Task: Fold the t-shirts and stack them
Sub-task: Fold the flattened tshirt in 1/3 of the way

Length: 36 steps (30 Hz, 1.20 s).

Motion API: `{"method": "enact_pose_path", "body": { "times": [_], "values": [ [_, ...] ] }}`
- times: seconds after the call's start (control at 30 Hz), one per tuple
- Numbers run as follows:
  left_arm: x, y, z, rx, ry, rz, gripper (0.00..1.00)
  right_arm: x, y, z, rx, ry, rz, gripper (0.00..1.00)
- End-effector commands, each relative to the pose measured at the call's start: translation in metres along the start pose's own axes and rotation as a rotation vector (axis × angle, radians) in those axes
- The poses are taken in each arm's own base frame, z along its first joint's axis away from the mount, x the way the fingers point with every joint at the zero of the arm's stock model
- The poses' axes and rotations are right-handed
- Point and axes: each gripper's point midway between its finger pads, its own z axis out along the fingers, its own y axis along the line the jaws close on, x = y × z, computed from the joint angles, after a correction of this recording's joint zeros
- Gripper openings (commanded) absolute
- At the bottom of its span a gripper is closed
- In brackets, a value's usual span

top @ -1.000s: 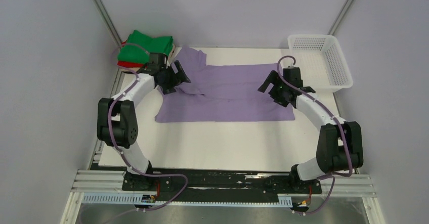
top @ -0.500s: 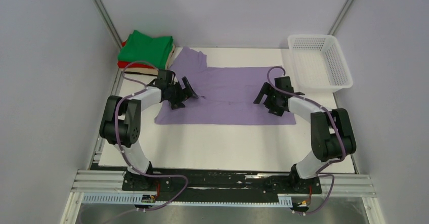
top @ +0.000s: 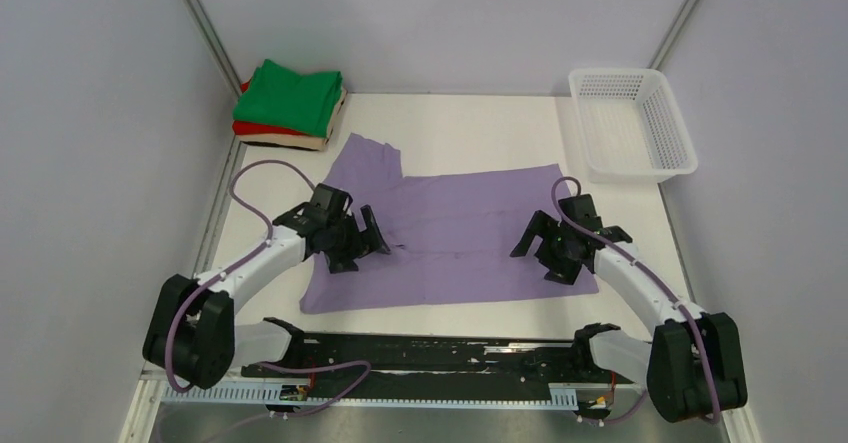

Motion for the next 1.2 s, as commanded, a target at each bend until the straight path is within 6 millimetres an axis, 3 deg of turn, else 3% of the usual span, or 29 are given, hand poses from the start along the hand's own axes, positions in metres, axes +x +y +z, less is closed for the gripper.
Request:
{"method": "enact_pose_path", "body": {
  "times": [0.0,0.17,0.37,0.57,0.7,0.77,0.83,1.03,1.17],
  "values": [
    [-0.014,-0.016,-0.016,0.058,-0.094,-0.046,1.00,-0.017,0.022,-0.022,-0.096,-0.102,-0.054,1.00],
    [-0.041,-0.045,-0.009,0.171,-0.183,-0.063,1.00,-0.037,0.038,-0.035,-0.161,-0.202,-0.072,1.00],
    [-0.053,-0.042,0.014,0.138,-0.201,-0.061,1.00,-0.051,0.039,-0.044,-0.149,-0.277,-0.067,1.00],
    [-0.078,-0.054,0.032,0.137,-0.240,-0.048,1.00,-0.067,0.044,-0.053,-0.142,-0.336,-0.100,1.00],
    [-0.110,-0.072,0.039,0.154,-0.312,-0.039,1.00,-0.076,0.049,-0.059,-0.152,-0.370,-0.102,1.00],
    [-0.138,-0.093,0.034,0.176,-0.377,-0.028,1.00,-0.078,0.051,-0.061,-0.155,-0.379,-0.102,1.00],
    [-0.161,-0.099,0.035,0.146,-0.424,-0.030,1.00,-0.081,0.053,-0.063,-0.157,-0.392,-0.098,1.00],
    [-0.221,-0.114,0.040,0.165,-0.477,-0.061,1.00,-0.089,0.055,-0.072,-0.159,-0.434,-0.110,1.00],
    [-0.238,-0.101,0.030,0.023,-0.503,-0.044,1.00,-0.086,0.052,-0.068,-0.150,-0.417,-0.140,1.00]
  ]
}}
